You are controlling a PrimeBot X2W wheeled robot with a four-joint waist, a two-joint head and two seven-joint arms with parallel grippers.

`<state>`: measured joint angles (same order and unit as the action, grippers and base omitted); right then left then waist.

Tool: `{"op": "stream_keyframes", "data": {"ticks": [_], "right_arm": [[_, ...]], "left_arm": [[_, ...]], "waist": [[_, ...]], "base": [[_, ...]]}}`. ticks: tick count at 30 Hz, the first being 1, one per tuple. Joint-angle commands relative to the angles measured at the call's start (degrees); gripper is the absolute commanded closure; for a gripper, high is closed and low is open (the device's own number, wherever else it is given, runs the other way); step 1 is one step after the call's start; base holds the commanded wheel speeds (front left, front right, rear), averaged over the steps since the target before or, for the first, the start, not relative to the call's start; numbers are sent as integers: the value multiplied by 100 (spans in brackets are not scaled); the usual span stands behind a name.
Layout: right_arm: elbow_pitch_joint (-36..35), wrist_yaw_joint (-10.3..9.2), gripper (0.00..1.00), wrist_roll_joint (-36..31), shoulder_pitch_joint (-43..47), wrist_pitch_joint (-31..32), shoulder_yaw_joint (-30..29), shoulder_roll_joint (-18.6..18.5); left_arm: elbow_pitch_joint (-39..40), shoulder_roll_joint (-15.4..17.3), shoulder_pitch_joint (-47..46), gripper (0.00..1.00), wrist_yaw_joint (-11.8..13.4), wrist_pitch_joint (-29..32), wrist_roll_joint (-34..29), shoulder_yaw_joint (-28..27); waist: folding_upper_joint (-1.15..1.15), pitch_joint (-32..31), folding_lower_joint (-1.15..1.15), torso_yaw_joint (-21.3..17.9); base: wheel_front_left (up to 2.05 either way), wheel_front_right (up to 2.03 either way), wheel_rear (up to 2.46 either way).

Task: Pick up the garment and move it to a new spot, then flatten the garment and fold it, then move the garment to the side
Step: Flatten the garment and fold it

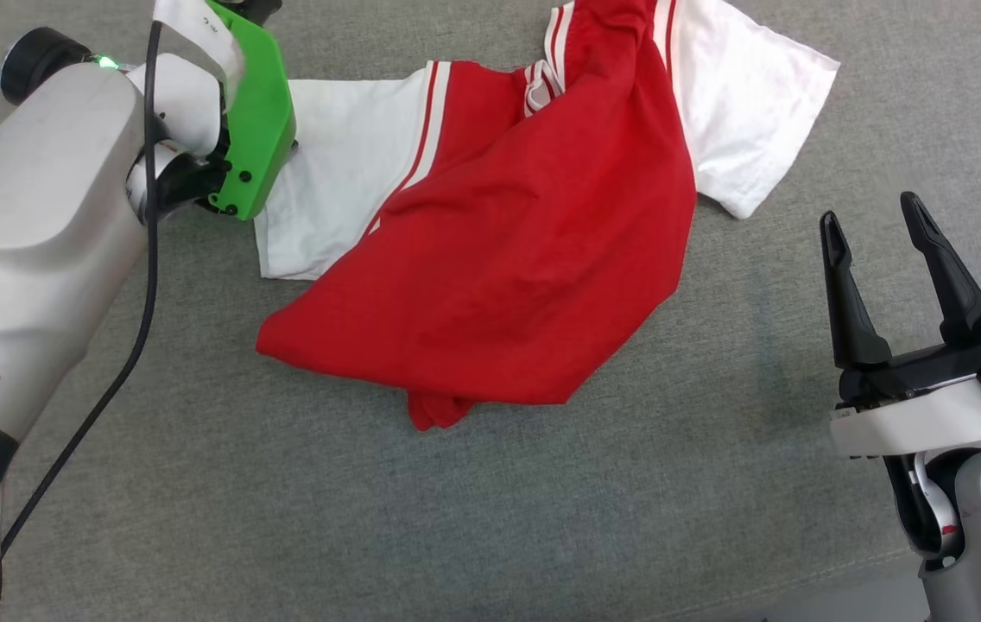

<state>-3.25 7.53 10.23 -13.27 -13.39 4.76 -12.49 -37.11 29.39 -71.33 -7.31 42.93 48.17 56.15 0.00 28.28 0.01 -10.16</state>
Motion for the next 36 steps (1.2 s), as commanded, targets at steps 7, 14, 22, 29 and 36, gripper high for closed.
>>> {"op": "stream_keyframes", "data": {"ticks": [7, 14, 22, 29, 36], "right_arm": [[25, -4, 0, -47, -141, -75, -9, 12], [74, -4, 0, -14, -225, -90, -26, -34], [218, -4, 0, 115, -201, 23, -251, -260], [262, -4, 0, 290, -361, 624, -478, -817], [242, -4, 0, 672, -830, 1760, -298, -1756]], "left_arm": [[-163, 212, -78, 0, -17, 350, 320, 735], [68, 456, -169, 100, -17, -50, 546, 1302], [-97, 561, -381, 100, -17, -1584, 329, 1389], [-91, 613, -210, 100, -17, -2541, 312, 1412], [138, 784, 40, 100, 6, -2967, 278, 1437]], "waist": [[0, 265, -1, -198], [0, 165, -1, -123], [0, -296, -1, 193], [0, -766, -1, 630], [0, -971, -1, 1002]], "base": [[0, 0, 0], [0, 0, 0], [0, 0, 0], [0, 0, 0], [0, 0, 0]]}}
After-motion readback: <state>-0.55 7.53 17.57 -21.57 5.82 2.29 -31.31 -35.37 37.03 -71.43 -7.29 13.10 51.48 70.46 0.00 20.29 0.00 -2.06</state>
